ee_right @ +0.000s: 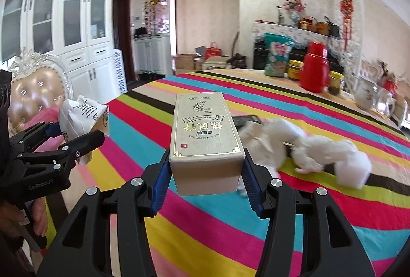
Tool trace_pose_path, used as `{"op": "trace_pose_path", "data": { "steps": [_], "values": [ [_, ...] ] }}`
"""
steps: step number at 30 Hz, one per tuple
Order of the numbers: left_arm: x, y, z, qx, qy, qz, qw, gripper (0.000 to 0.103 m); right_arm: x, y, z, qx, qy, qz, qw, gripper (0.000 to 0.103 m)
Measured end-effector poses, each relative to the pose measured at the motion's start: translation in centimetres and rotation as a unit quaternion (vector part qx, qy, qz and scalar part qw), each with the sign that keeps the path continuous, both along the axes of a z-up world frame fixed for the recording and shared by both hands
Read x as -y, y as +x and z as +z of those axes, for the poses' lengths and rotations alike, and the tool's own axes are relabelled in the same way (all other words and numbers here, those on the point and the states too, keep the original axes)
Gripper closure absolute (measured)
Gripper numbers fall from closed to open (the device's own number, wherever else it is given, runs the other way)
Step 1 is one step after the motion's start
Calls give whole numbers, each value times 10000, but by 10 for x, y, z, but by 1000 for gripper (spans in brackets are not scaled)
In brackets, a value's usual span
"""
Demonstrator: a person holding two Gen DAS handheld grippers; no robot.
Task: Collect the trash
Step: 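Lift the cream box and crumpled paper and turn both tools toward the pink bin, then open the left tool over the bin while the right tool drops the cream box in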
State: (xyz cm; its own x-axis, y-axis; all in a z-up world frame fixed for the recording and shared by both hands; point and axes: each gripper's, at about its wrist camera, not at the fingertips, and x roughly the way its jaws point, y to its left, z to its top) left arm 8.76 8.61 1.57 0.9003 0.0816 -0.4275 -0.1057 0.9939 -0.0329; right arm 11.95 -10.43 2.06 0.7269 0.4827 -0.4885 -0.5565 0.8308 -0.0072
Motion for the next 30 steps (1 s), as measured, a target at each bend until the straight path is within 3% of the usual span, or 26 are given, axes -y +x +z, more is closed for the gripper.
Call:
{"op": "trace_pose_path", "data": {
  "steps": [15,23,30],
  "values": [
    [-132,-72,1,4,158,1247,9921,30,-146,-21,5,6,8,1306,9914,53],
    [-210,-114,3,-89,79,1929,9812,30,-231,-44,5,-59,68,2164,9763,53],
    [-270,-137,2,-197,29,2234,9745,30,-293,-53,2,-293,159,2667,9632,53]
  ]
}}
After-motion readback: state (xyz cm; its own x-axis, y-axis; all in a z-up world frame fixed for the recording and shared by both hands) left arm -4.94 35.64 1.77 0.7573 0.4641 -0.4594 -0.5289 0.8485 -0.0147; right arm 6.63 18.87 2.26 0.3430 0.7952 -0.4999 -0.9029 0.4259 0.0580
